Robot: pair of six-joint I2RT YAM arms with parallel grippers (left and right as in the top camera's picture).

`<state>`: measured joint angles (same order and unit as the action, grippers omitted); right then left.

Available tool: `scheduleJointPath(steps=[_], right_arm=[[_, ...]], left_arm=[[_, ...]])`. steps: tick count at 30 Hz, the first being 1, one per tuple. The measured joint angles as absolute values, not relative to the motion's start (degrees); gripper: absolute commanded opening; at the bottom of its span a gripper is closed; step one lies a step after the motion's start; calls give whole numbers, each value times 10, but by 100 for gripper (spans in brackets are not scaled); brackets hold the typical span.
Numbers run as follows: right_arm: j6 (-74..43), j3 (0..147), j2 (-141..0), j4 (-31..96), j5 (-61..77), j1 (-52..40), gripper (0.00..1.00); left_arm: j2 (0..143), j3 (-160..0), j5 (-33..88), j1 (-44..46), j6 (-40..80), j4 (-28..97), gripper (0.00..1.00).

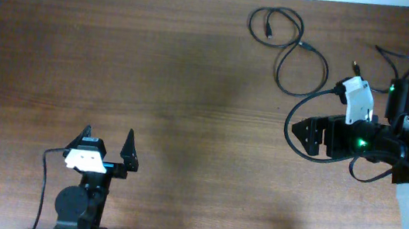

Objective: Untangle cables

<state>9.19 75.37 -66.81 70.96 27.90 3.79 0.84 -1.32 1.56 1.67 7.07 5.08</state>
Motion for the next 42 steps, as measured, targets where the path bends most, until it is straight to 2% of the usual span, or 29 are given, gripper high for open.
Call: scheduleJointPath(steps=[10, 15, 20, 24, 27, 34, 42], right_arm=[[92, 748, -663, 707, 279, 38, 99], [92, 649, -524, 532, 275, 38, 99], [93, 514, -333, 448, 274, 37, 99], [95, 382, -170, 252, 274, 36, 99], [95, 317, -103, 183, 273, 36, 99], [95, 206, -14, 149, 273, 36, 99], [95, 124, -8, 132, 273, 36, 99]], left_arm=[[8, -13, 16, 17, 71, 51, 99], [7, -13, 16, 17, 71, 51, 99], [6, -12, 16, 17, 71, 51, 99], [6, -11, 16, 17, 71, 50, 99], [6, -11, 16, 17, 71, 50, 99], [6, -11, 16, 17, 71, 49, 99], [6, -11, 16, 17, 71, 49, 99]])
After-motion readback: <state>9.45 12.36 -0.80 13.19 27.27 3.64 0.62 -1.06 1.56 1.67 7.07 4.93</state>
